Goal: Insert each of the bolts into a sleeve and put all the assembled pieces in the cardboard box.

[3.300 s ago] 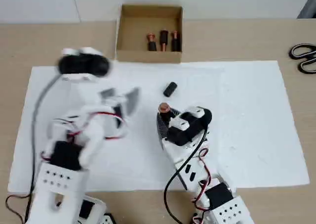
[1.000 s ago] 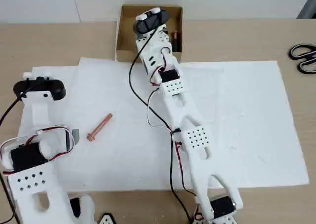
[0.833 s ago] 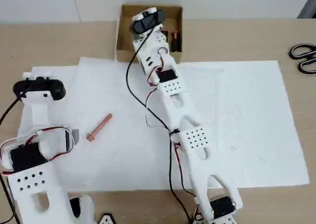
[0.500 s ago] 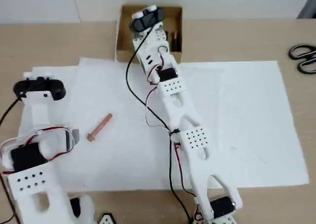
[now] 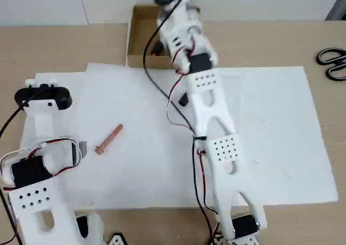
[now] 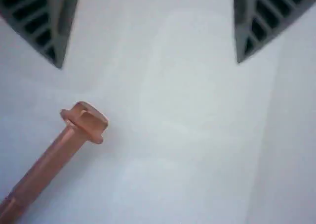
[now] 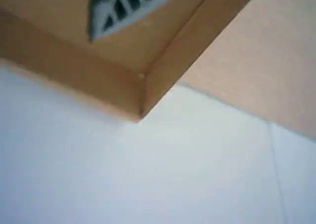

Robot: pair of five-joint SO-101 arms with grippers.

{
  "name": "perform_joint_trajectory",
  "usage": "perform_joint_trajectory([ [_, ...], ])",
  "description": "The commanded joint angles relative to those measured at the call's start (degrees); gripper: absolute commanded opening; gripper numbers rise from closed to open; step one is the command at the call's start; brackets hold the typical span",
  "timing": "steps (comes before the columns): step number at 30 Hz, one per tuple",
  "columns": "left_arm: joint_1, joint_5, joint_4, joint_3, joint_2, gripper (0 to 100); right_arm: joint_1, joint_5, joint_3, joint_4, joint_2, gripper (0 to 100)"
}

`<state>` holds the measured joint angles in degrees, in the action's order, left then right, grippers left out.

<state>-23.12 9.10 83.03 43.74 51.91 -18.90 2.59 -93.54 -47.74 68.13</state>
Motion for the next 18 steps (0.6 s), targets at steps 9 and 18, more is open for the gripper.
perform_joint_trajectory([
  [9, 0.4, 0.4, 0.1, -0.4, 0.4, 21, 1.6, 0.4, -2.8, -43.5, -25.1, 18.0],
  [18, 0.4, 0.3, 0.1, -0.4, 0.4, 21, 2.5, -0.3, -1.8, -49.7, -28.9, 18.0],
])
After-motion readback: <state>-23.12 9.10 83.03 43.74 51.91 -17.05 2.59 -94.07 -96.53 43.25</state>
